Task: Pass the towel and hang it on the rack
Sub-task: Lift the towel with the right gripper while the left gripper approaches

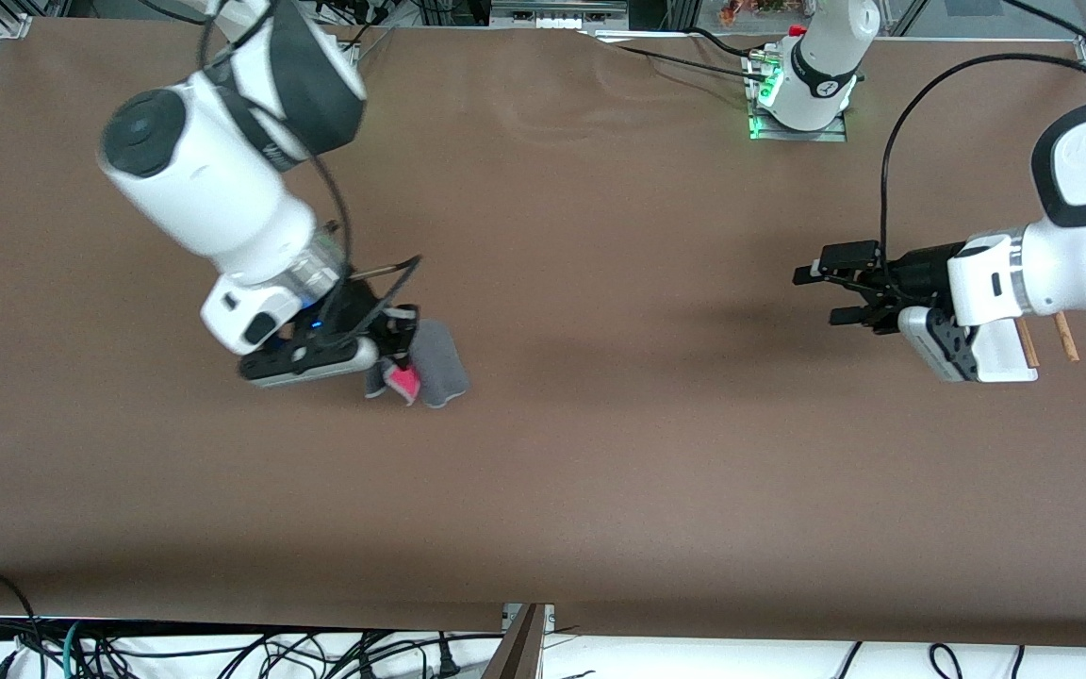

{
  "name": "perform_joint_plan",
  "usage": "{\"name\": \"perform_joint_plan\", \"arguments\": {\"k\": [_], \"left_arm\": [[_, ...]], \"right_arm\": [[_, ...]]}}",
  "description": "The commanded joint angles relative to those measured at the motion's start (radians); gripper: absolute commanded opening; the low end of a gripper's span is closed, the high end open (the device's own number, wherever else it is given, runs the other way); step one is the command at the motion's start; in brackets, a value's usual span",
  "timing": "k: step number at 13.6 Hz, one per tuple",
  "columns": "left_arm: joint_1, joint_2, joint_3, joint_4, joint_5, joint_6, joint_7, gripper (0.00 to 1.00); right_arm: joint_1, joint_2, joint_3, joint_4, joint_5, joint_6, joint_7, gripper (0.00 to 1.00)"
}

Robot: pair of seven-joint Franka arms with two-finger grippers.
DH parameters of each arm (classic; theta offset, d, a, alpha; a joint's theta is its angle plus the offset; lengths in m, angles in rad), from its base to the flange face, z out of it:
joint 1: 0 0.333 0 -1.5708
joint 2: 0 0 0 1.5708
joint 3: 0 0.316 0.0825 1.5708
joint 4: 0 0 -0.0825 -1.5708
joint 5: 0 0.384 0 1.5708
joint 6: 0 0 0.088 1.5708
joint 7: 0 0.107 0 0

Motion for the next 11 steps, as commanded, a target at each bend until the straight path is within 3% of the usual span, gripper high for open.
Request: {"name": "perform_joint_plan", "arguments": {"k": [1, 4, 8, 11], "left_arm": [[0.007, 0.067, -0.003, -0.003, -0.128, 0.024, 0.189, 1.0], [-0.006, 0.064, -0.022, -0.136, -0.286, 0.161, 0.404, 1.0], [0.007, 0.079, -0.023, -0.267, -0.489, 0.175, 0.777, 1.0], [0.004, 0.129, -0.023, -0.302, -0.613, 0.177, 0.966, 1.0]], "right_arm": [[0.115, 0.046, -0.009, 0.032, -0.059, 0.061, 0.097, 0.0], [0.21, 0.077, -0.012, 0.032, -0.12, 0.156, 0.275, 0.0], [0.276, 0.083, -0.012, 0.032, -0.133, 0.198, 0.361, 0.0], [0.313, 0.084, -0.011, 0.032, -0.133, 0.248, 0.419, 0.0]]}}
